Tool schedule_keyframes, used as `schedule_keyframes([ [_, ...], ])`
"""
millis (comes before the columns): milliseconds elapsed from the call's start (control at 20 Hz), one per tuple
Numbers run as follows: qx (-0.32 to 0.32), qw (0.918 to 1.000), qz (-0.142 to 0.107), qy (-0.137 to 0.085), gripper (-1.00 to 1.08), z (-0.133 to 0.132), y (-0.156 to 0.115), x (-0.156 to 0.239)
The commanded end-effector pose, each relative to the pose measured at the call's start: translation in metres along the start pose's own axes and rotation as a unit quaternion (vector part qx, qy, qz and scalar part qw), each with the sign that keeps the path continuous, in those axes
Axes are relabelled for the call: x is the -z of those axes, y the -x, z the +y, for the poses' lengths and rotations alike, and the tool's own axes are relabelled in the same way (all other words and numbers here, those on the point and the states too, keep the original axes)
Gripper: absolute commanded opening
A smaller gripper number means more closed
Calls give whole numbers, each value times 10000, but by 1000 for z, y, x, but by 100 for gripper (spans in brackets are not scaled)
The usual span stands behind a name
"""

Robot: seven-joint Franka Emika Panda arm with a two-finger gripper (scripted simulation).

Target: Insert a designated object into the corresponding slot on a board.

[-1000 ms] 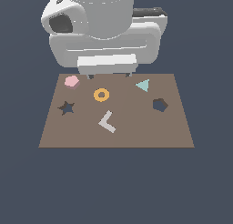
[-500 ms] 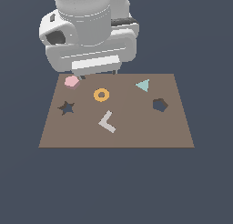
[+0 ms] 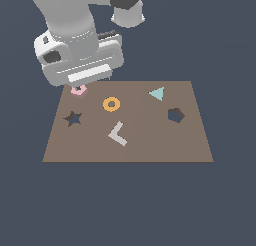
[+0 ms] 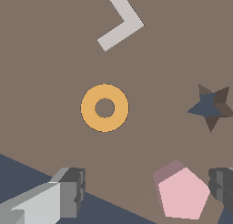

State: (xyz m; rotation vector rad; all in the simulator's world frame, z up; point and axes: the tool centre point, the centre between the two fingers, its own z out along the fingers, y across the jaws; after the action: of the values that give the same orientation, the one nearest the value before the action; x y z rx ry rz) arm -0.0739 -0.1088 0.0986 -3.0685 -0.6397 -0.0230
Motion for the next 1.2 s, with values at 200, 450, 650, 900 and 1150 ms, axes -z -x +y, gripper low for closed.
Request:
schedule_keyframes([
  [200, 547, 9985, -37, 2, 100, 24, 26, -24],
  [450, 839, 9965, -60, 4, 100, 40, 38, -36],
  [650, 998, 9950, -72, 6, 100, 49, 44, -43],
  [900, 1094, 9940, -80, 9, 100, 54, 48, -48],
  [1150, 1090, 9940, -82, 9, 100, 55, 47, -48],
])
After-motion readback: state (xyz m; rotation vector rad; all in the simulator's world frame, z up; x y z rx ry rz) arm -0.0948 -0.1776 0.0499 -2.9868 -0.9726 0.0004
